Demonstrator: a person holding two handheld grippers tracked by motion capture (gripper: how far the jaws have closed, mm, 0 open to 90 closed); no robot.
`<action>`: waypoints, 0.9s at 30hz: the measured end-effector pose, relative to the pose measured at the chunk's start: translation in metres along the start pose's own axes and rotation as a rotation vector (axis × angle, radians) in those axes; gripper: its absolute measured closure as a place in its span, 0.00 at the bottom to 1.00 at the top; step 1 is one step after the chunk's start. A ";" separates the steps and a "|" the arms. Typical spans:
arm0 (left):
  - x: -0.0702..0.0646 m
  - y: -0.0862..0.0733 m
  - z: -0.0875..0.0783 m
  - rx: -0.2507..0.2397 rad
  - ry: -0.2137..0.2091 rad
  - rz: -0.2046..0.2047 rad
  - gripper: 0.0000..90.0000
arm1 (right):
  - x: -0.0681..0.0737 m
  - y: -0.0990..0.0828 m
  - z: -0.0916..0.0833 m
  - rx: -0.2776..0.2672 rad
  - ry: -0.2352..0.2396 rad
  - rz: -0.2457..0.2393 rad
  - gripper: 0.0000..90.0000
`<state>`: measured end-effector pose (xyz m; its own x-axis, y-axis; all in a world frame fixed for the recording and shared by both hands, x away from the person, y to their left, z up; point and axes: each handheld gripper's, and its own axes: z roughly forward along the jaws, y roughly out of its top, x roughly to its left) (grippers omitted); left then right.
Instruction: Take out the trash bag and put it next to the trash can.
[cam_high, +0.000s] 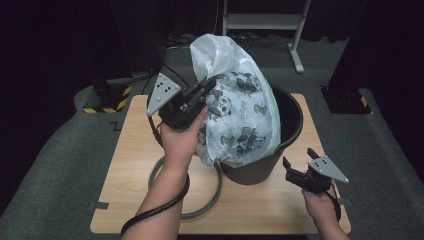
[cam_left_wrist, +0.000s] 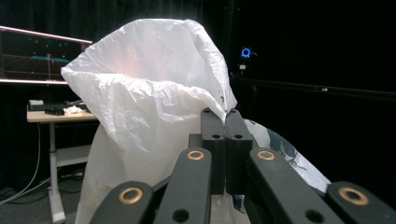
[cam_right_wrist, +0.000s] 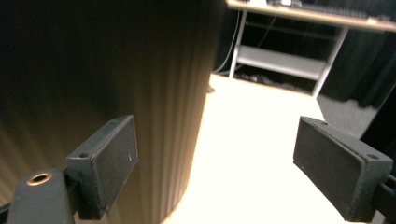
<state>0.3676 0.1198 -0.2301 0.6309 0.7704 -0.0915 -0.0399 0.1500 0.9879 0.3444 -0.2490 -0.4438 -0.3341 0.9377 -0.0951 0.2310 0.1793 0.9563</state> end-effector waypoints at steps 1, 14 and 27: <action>-0.001 0.000 0.001 -0.001 -0.002 0.000 0.99 | -0.002 -0.005 0.003 0.017 0.000 0.013 0.15; -0.008 0.021 0.002 -0.042 -0.013 0.037 0.99 | -0.012 -0.036 0.024 0.135 -0.028 0.036 0.16; -0.001 0.047 -0.024 -0.133 0.019 0.046 0.99 | -0.009 -0.039 0.025 0.145 -0.017 0.030 0.16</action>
<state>0.3466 0.1407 -0.1866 0.6116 0.7896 -0.0502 -0.1714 0.1942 0.9659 0.3612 -0.2571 -0.4874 -0.3096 0.9480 -0.0734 0.3706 0.1914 0.9088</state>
